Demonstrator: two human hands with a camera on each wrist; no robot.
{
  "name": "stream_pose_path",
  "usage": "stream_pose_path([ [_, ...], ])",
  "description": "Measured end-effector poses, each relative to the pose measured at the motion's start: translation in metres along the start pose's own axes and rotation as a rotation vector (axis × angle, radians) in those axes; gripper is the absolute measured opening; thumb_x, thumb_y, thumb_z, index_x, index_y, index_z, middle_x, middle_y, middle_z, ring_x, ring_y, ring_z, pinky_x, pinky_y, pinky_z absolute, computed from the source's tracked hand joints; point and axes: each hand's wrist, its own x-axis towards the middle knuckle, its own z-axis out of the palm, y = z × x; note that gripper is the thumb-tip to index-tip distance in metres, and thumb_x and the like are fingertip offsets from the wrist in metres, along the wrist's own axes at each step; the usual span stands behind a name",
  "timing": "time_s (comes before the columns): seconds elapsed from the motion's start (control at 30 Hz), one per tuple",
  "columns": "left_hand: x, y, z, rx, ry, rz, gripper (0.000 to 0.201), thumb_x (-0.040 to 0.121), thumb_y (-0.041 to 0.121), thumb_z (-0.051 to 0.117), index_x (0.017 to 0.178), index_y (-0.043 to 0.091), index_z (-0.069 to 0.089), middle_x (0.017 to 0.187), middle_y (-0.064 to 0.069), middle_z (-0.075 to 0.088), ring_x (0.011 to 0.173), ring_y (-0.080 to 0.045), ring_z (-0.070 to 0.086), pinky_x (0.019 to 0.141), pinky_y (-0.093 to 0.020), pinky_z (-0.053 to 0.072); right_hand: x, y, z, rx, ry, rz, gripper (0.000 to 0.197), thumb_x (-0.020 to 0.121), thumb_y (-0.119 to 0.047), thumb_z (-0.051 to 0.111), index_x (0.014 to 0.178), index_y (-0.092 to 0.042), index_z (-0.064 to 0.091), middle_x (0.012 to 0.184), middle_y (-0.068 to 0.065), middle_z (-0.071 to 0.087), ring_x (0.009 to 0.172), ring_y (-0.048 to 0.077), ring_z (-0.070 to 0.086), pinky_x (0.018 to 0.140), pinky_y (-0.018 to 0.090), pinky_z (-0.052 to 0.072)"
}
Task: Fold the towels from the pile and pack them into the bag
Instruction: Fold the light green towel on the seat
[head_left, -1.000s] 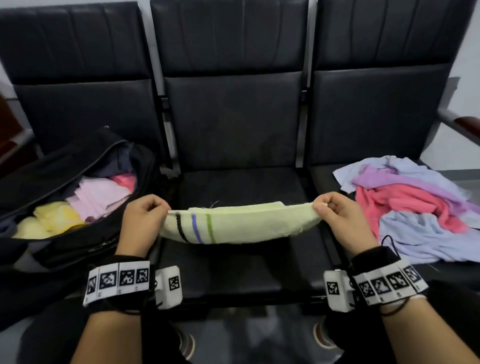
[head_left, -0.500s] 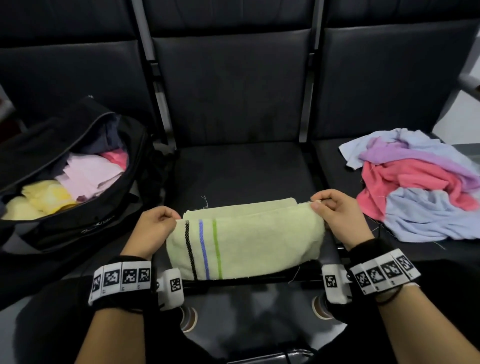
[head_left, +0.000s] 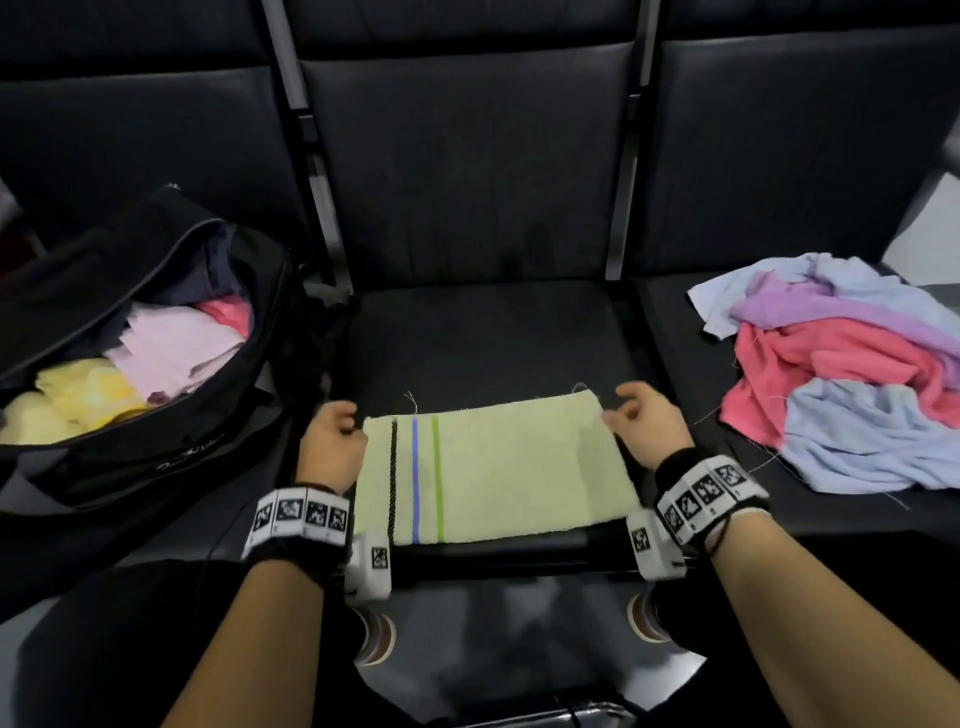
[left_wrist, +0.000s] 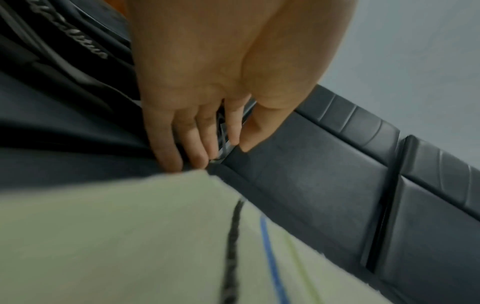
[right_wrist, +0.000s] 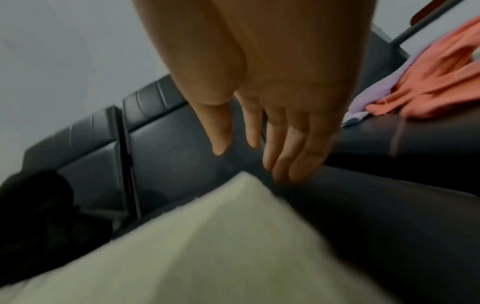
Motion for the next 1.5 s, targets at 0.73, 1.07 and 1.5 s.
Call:
stream_pose_path([
  [0.73,-0.039,-0.023,0.022,0.267,-0.360,0.178,0.034,0.093,0.009,0.060,0.125,0.015,0.068,0.118,0.002,0.050,0.111,-0.017,0.056,0.097,-0.020,0.036,-0.029,0.013,-0.026,0.286,-0.029,0.197,0.014,0.083,0.000,0.067,0.071,-0.007,0.062,0.068,0.006,0.060,0.066,0.021,0.055,0.055,0.026,0.040],
  [1.07,-0.057,0.019,0.012,-0.096,-0.279,0.199,0.019,0.097,0.015,0.059,0.111,0.020,0.069,0.100,0.002,0.063,0.083,-0.008,0.059,0.083,-0.029,0.049,-0.065,-0.091,0.000,0.544,-0.274,-0.007,0.033,0.082,0.009,0.062,0.110,-0.008,0.070,0.082,0.009,0.070,0.064,0.011,0.063,0.051,0.019,0.045],
  [1.5,-0.057,-0.007,0.031,-0.170,-0.399,-0.051,0.034,0.092,0.012,0.062,0.122,0.025,0.055,0.096,0.000,0.063,0.078,-0.014,0.062,0.066,-0.029,0.055,-0.085,-0.077,0.059,0.365,-0.468,-0.060,0.033,0.079,-0.015,0.065,0.104,-0.035,0.065,0.099,0.002,0.067,0.082,0.017,0.068,0.061,0.034,0.059],
])
